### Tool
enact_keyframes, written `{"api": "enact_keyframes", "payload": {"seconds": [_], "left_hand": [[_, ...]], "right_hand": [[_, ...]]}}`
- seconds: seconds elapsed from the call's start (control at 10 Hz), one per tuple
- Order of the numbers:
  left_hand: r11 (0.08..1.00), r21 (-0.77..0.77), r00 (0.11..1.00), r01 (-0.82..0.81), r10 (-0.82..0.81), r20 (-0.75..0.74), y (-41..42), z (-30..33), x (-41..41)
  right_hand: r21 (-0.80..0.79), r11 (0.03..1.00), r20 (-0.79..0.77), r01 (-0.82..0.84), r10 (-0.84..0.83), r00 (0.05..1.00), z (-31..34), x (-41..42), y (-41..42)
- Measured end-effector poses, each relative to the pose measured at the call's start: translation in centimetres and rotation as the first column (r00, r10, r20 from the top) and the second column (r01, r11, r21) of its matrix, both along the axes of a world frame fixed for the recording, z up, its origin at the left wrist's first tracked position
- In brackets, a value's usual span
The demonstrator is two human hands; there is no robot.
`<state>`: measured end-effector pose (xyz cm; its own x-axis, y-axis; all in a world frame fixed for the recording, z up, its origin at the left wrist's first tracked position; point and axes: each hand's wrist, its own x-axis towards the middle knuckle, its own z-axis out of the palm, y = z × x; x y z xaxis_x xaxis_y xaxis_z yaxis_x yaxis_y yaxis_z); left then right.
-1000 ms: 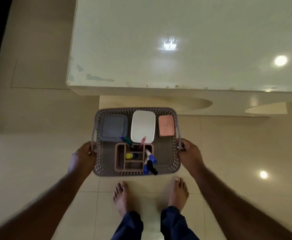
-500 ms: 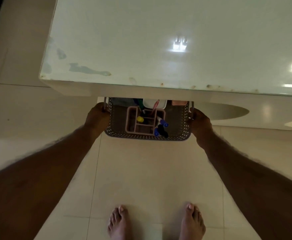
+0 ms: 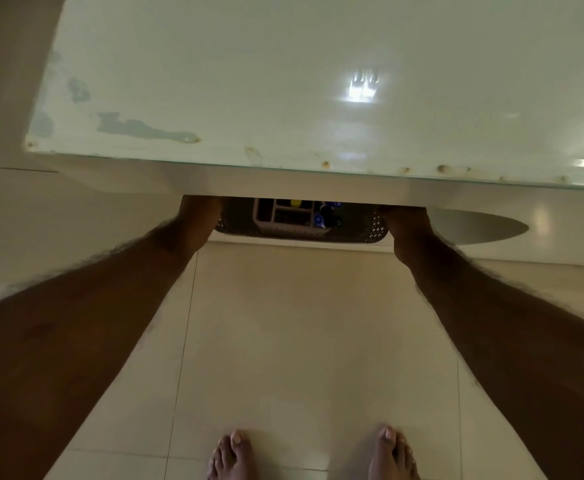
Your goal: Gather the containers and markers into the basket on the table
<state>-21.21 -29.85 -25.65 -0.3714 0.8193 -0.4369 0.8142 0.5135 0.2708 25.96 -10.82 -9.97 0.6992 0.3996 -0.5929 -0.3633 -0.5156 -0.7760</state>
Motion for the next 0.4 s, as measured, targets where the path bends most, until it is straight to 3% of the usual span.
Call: {"api": "enact_keyframes", "payload": {"seconds": [0.1, 0.2, 0.3, 0.4], "left_hand": [[0.926, -0.316, 0.87, -0.207, 0.322, 0.375, 0.7, -2.0, 0.3], [0.947, -0.286, 0.949, -0.144, 0.215, 0.233, 0.7, -1.6, -0.1], [0.967, -0.172, 0.949, 0.186, -0.132, 0.287, 16.1, 11.4, 8.1], [0.854, -0.01, 0.848, 0.519, -0.514, 0.129, 24.6, 23.6, 15.8]], "right_hand": [[-0.011, 0.999, 0.02, -0.042, 0.042, 0.999, 0.5, 0.1, -0.6], [-0.13, 0.987, 0.131, -0.096, 0.113, 0.985, 1.4, -0.7, -2.1], [-0.054, 0.997, 0.101, -0.061, 0.066, 0.993, 2.6, -3.0, -5.4], [-0.142, 0.969, 0.027, -0.201, 0.206, 0.978, 5.1, -6.0, -8.4]]}}
